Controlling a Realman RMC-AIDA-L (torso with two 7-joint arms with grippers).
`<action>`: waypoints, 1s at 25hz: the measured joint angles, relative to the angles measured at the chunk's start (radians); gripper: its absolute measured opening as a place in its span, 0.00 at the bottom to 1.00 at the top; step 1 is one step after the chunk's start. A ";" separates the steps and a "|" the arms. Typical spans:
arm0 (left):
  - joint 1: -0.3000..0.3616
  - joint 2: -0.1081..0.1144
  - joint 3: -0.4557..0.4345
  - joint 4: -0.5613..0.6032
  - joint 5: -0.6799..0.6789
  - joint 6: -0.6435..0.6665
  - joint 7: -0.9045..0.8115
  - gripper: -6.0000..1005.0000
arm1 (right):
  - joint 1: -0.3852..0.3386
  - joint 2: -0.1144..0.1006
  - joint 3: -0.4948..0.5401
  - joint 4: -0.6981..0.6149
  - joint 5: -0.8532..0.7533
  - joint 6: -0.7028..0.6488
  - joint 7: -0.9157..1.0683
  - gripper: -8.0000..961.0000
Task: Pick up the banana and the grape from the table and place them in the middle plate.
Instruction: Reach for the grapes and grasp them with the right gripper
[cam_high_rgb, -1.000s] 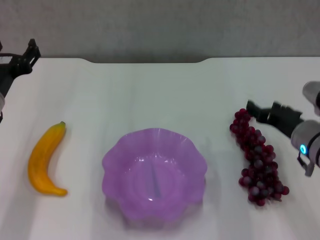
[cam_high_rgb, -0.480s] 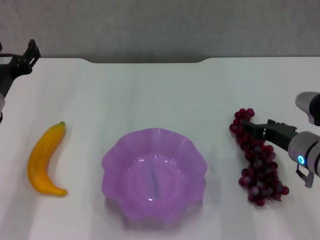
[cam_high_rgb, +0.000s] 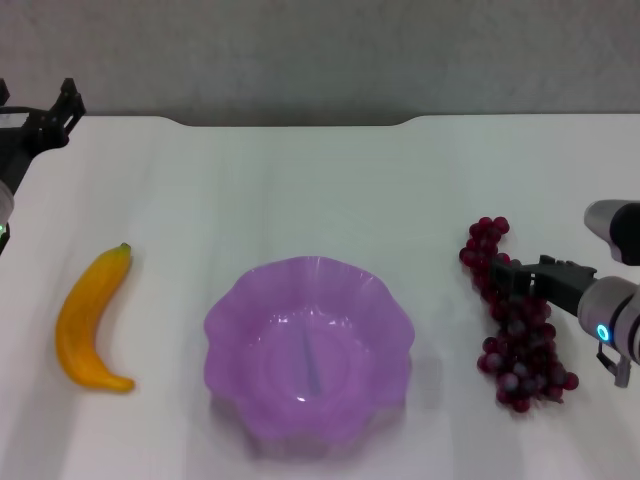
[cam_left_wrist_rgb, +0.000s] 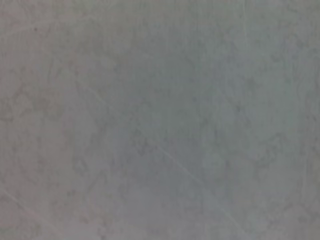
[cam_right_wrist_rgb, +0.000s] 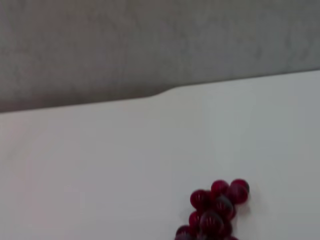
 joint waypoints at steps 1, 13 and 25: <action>0.000 0.000 0.001 0.000 0.000 0.000 -0.001 0.83 | 0.003 0.001 -0.003 0.011 0.001 -0.001 0.000 0.80; -0.004 -0.003 0.006 0.006 -0.001 0.002 -0.004 0.83 | 0.071 0.003 -0.020 0.125 0.013 -0.034 0.003 0.79; -0.022 -0.003 0.016 0.007 -0.002 0.002 -0.005 0.83 | 0.136 0.009 -0.057 0.202 0.017 -0.065 0.014 0.79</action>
